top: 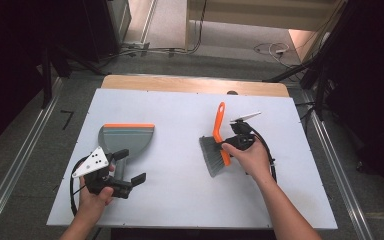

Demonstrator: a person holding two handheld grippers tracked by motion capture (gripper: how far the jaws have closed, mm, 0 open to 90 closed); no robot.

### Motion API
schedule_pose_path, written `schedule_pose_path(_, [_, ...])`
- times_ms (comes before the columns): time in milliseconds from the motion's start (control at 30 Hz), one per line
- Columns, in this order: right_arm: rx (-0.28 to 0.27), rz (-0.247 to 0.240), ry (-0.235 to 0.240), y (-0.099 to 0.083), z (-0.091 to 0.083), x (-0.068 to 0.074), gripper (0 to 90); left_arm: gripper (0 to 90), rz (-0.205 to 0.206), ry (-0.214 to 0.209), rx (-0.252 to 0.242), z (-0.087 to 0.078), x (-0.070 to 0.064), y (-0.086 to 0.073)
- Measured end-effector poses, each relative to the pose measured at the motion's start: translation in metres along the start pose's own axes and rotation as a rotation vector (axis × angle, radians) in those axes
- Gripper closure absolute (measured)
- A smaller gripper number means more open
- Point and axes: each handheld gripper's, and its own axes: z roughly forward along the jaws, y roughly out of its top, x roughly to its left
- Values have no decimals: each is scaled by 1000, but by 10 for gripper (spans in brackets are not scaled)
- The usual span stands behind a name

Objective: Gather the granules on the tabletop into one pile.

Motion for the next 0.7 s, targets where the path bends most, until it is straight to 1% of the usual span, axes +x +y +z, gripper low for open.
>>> schedule_pose_path(133, [-4,-4,-4,0,-1,-2,674,2,0,1,2,0,0,0])
schedule_pose_path(467, [-5,-14,-13,0,-2,-1,673,2,-4,5,1,0,1,0])
schedule_pose_path(633, [-15,-21,-17,0,-1,-1,673,2,-2,6,3,-1,1,0])
schedule_pose_path(700, [-21,-20,-10,0,-2,0,673,2,-3,6,2,0,1,0])
